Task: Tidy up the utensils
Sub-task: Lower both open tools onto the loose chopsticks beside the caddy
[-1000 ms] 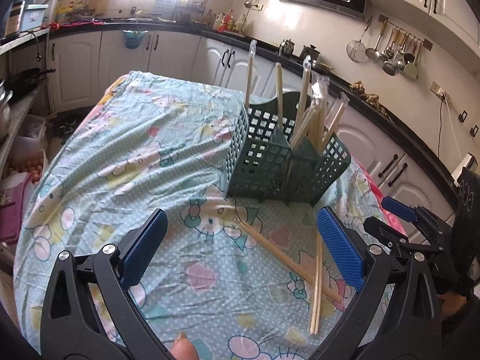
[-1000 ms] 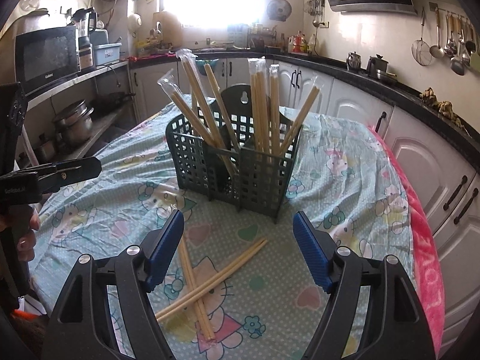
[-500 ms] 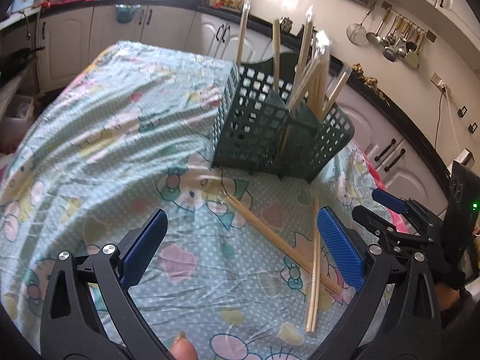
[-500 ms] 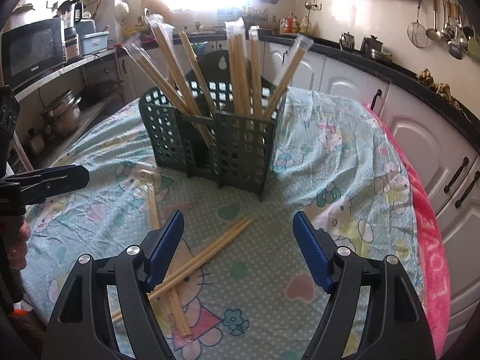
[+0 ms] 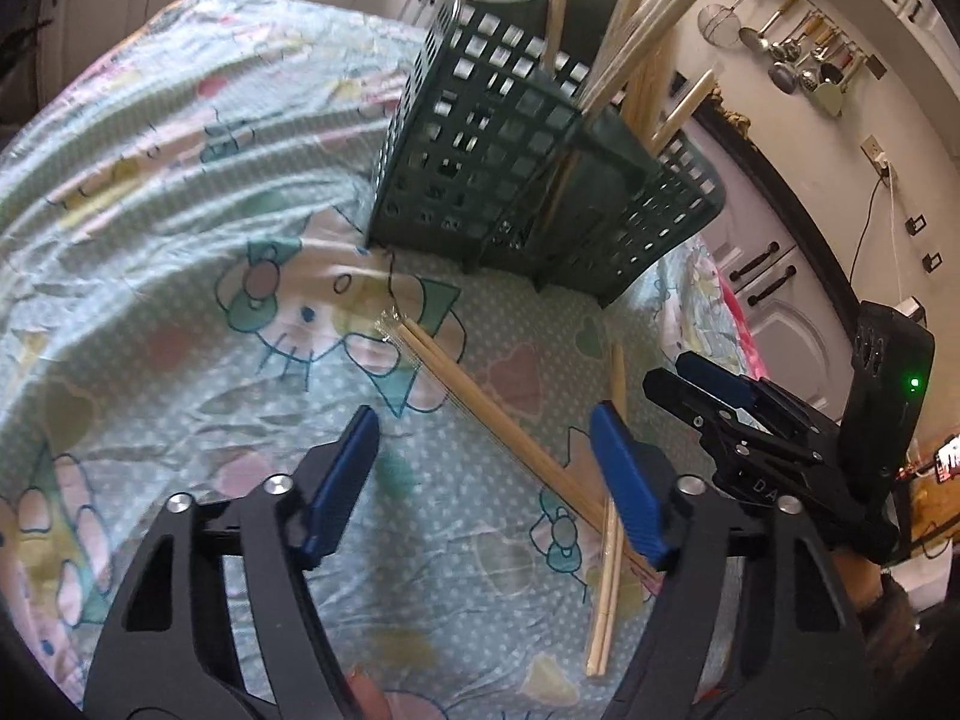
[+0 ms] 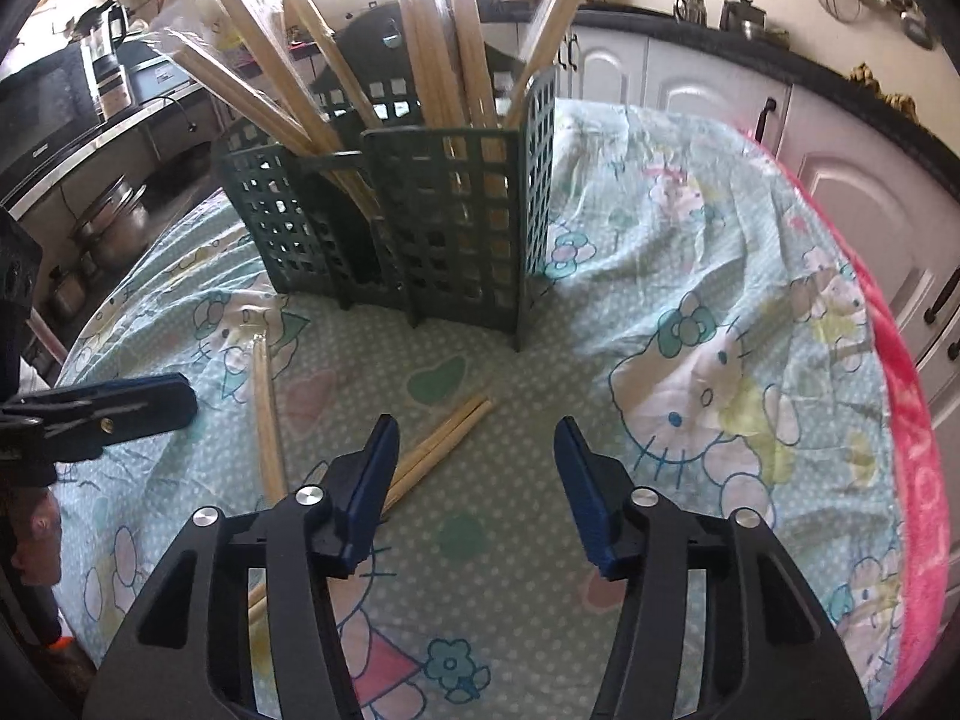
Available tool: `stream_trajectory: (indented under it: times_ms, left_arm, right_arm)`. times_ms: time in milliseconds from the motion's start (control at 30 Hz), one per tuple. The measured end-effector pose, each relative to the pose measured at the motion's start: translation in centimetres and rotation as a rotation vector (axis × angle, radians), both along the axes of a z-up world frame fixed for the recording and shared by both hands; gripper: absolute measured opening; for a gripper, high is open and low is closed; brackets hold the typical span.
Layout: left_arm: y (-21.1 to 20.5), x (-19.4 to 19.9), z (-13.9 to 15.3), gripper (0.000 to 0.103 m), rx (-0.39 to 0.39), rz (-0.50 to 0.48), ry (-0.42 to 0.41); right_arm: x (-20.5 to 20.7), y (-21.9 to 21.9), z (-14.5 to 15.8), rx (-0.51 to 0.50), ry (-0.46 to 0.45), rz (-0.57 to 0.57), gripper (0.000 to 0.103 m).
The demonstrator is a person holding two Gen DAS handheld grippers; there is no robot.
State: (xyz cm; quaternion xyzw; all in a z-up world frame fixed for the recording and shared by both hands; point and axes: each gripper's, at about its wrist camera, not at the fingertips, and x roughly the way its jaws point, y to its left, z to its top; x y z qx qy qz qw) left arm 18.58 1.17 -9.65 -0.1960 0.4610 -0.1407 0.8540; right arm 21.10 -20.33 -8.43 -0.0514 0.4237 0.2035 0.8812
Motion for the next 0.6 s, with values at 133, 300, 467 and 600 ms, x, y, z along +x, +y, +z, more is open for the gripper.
stream_trajectory:
  times_ms: [133, 300, 467, 600]
  left_arm:
    - [-0.3, 0.9, -0.8, 0.057, -0.001, 0.002, 0.028]
    - [-0.1, 2.1, -1.2, 0.053, -0.006, 0.022, 0.047]
    - [0.3, 3.5, -1.4, 0.045, 0.002, 0.056, 0.061]
    - [0.6, 4.4, -1.5, 0.039, 0.008, 0.077, 0.069]
  right_arm:
    - [0.6, 0.4, -0.5, 0.002, 0.018, 0.004, 0.049]
    - [1.4, 0.6, -1.1, 0.008, 0.039, 0.0, 0.049]
    - [2.1, 0.7, -1.4, 0.024, 0.066, -0.011, 0.049]
    - [2.7, 0.7, -1.7, 0.048, 0.098, -0.023, 0.047]
